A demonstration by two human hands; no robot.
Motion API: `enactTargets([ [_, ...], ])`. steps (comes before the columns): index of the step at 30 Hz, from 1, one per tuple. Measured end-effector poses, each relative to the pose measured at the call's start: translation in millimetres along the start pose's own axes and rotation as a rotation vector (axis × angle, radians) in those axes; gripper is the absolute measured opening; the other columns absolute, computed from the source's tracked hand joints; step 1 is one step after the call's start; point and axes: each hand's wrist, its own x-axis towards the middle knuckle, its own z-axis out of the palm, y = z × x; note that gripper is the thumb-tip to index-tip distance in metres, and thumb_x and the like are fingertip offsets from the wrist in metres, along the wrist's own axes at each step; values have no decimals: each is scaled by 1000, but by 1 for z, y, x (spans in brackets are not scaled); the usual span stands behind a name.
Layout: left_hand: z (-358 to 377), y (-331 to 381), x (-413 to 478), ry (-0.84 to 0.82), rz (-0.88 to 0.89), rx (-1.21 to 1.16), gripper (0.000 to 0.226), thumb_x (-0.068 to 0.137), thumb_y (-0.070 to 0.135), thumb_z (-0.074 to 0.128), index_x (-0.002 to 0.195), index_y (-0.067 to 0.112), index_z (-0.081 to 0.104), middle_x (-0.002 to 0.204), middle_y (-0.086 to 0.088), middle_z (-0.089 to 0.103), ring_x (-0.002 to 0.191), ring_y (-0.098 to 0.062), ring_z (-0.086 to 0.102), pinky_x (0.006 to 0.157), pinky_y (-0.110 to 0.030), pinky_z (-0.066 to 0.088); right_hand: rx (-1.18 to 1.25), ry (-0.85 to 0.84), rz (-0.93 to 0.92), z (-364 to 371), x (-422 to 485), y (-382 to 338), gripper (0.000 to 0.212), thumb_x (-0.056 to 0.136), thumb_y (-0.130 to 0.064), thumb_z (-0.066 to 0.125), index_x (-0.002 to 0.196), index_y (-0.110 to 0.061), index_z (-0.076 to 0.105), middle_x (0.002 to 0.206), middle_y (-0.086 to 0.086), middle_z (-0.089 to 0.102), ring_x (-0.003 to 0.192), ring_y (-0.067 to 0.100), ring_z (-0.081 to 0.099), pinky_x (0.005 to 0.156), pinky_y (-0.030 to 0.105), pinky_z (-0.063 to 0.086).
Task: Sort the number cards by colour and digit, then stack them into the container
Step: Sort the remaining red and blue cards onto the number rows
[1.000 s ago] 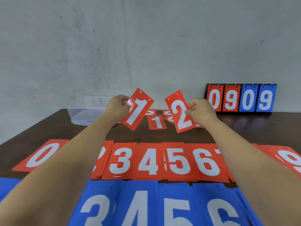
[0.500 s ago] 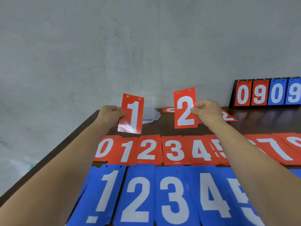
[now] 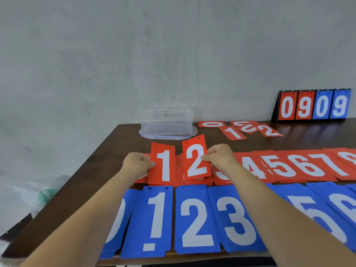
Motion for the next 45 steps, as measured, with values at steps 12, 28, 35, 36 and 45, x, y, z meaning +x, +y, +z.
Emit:
enactTargets([
  [12, 25, -8, -2, 155, 236, 676, 23, 89, 36, 65, 75, 19, 58, 70, 3, 59, 64, -13, 56, 57, -27, 46, -763, 119, -47, 21, 3, 8, 28, 84, -48, 69, 86, -21, 58, 80, -4, 63, 75, 14, 64, 54, 26, 43],
  [28, 64, 41, -16, 66, 429, 573, 43, 89, 34, 65, 129, 19, 56, 126, -1, 60, 111, -19, 59, 89, -38, 52, -722, 230, -62, -41, -5, 15, 24, 91, -41, 63, 102, -22, 57, 91, -3, 60, 79, 12, 55, 57, 24, 40],
  [35, 132, 91, -21, 20, 482, 549, 40, 90, 32, 63, 127, 19, 58, 120, 2, 64, 110, -19, 59, 88, -35, 50, -736, 316, -16, -117, 8, 41, 19, 93, -39, 59, 96, -20, 59, 90, -1, 65, 80, 15, 60, 59, 26, 43],
  [36, 144, 98, -20, 10, 484, 545, 39, 89, 32, 63, 127, 20, 58, 119, 2, 64, 109, -19, 60, 87, -35, 51, -738, 321, -4, -130, 14, 46, 20, 93, -39, 59, 95, -20, 61, 89, 0, 66, 79, 15, 61, 58, 25, 42],
  [45, 244, 147, 31, -20, 294, 473, 40, 87, 37, 67, 120, 15, 61, 119, -3, 63, 108, -21, 59, 87, -35, 49, -694, 317, 99, -228, 109, 102, 30, 89, -44, 62, 76, -17, 62, 71, 1, 60, 68, 16, 63, 64, 28, 52],
])
